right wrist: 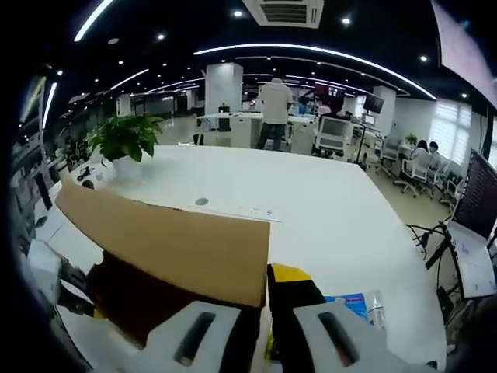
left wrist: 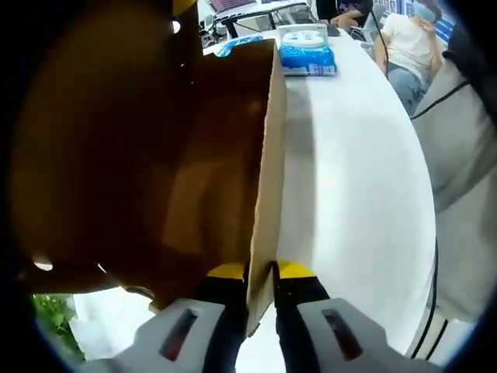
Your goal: Operate the shoe box by opening the lid, removing the specified soft item, and placing it in the target area until the item is outside and the box remains undamaged.
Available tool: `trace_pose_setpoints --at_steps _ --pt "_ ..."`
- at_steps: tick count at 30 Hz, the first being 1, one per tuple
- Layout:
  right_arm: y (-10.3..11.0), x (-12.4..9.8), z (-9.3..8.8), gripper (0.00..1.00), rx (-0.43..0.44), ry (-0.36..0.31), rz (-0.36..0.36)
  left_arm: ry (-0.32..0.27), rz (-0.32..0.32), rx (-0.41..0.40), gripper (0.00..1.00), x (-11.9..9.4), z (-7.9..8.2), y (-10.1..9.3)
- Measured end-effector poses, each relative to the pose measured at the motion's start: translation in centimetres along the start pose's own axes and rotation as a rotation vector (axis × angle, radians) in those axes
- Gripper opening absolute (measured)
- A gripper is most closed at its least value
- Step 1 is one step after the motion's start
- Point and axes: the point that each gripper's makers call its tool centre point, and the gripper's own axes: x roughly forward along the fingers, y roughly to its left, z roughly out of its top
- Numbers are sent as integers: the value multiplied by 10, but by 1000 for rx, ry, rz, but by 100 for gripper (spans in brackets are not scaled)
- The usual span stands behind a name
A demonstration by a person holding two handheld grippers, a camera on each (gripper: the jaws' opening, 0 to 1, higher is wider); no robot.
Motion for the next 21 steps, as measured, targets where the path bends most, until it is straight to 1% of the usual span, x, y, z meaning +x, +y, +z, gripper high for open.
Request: trace_pose_setpoints --at_steps 2,4,6,8,11,13,16,19,21 --pt "1 -1 0 0 1 -6 -1 3 4 -12 12 1 0 1" --pt "0 0 -1 0 2 -14 -2 1 17 -42 13 1 0 2" --pt "0 0 -1 0 4 -22 -4 -21 31 -82 15 0 2 4" --pt "1 0 -1 0 -1 -24 -8 -44 27 -88 15 -4 4 5" --pt "1 1 -1 0 0 -31 -14 -94 46 -110 18 -11 11 8" --pt "1 0 -2 0 -8 -37 -19 -128 80 -167 22 -16 16 14" --pt "2 -1 -3 0 -15 -48 -21 -202 115 -245 27 -25 25 19" --pt "1 -1 -4 0 -21 -56 -21 -237 134 -290 30 -33 30 18" --pt "2 -1 -4 0 -27 -60 -22 -275 153 -341 32 -39 34 19"
